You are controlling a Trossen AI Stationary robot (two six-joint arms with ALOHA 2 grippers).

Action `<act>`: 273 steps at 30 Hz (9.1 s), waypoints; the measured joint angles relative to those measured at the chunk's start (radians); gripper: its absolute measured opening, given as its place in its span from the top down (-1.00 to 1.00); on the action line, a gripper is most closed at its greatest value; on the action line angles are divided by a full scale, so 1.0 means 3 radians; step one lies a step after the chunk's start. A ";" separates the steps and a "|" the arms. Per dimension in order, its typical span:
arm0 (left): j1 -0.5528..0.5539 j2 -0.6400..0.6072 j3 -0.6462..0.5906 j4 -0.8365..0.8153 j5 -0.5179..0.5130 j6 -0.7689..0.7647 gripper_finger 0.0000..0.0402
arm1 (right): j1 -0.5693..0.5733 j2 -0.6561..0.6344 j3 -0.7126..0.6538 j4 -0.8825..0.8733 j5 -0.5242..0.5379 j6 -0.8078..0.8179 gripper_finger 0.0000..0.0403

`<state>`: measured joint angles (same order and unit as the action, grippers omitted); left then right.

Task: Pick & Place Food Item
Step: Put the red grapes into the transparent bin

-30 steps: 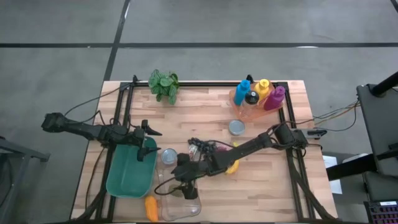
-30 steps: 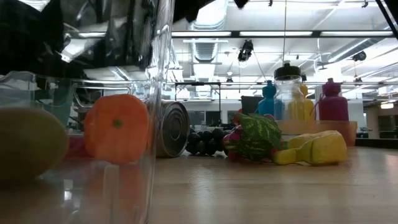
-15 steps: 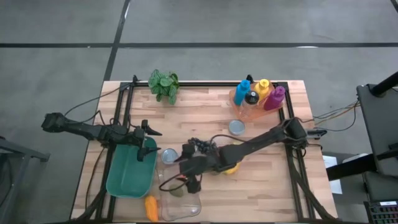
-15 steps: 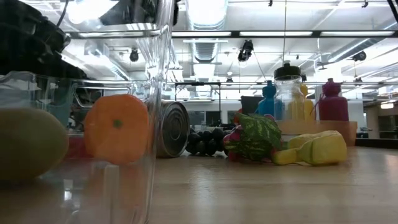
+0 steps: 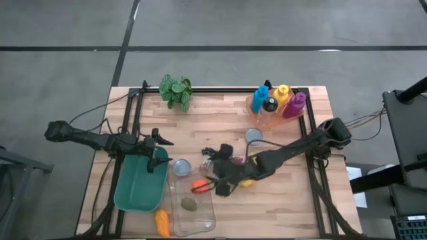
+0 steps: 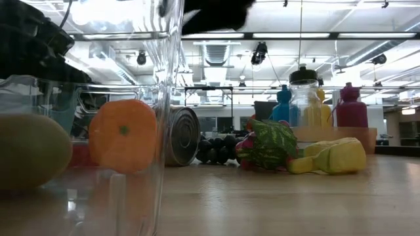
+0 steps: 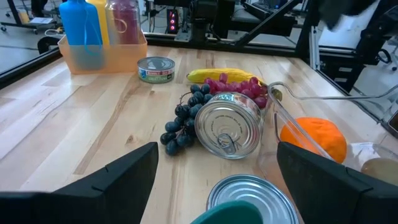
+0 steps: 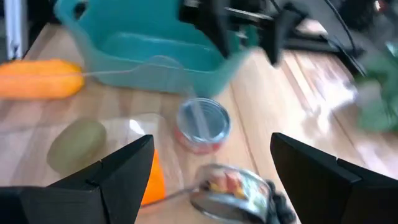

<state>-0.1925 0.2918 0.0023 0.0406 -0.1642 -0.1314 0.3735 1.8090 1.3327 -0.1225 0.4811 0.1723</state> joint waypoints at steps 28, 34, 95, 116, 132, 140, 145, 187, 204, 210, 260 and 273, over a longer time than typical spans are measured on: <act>0.0001 0.0002 0.0000 0.0000 0.0000 0.0000 -0.67 | -0.0310 -0.0590 -0.0438 -0.1584 0.0050 -0.0404 -0.59; 0.0001 0.0002 0.0000 0.0000 0.0000 0.0000 -0.67 | -0.0305 -0.0608 -0.0429 -0.1556 -0.0114 0.0490 -0.59; 0.0000 0.0001 0.0001 0.0000 -0.0001 0.0000 -0.67 | 0.0841 -0.0321 -0.2397 0.2277 0.0187 0.2559 -0.59; 0.0001 0.0002 0.0000 0.0000 0.0000 0.0000 -0.67 | 0.0675 -0.0314 -0.2415 0.2177 -0.0040 0.2917 -0.59; 0.0001 0.0001 0.0001 0.0000 0.0000 0.0000 -0.67 | 0.0405 -0.0035 -0.2186 0.2228 -0.0539 0.2693 -0.59; 0.0001 -0.0001 0.0000 0.0000 0.0000 0.0000 -0.67 | 0.0374 -0.0045 -0.2170 0.2191 -0.0577 0.2571 -0.59; 0.0001 0.0001 0.0001 0.0000 0.0000 0.0000 -0.67 | 0.0374 -0.0045 -0.2171 0.2188 -0.0576 0.2568 -0.59; 0.0001 0.0002 0.0001 0.0000 0.0000 0.0000 -0.67 | 0.0372 -0.0047 -0.2177 0.2184 -0.0558 0.2567 0.45; 0.0000 0.0002 0.0001 0.0000 0.0000 0.0000 -0.67 | 0.0364 -0.0047 -0.2177 0.2174 -0.0467 0.2604 0.96; 0.0000 0.0002 0.0001 0.0000 0.0000 0.0000 -0.67 | 0.0366 -0.0047 -0.2177 0.2174 -0.0469 0.2631 0.96; 0.0000 0.0001 0.0001 0.0000 -0.0001 0.0000 -0.67 | 0.0376 -0.0469 -0.1988 0.2174 -0.0197 0.1481 0.96; 0.0000 0.0002 0.0001 0.0000 0.0000 0.0000 -0.67 | 0.0387 -0.0470 -0.1948 0.2167 0.0050 0.0677 0.96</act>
<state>-0.1925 0.2924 0.0025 0.0406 -0.1642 -0.1314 0.4895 1.6680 0.7483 0.5276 0.4961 0.3753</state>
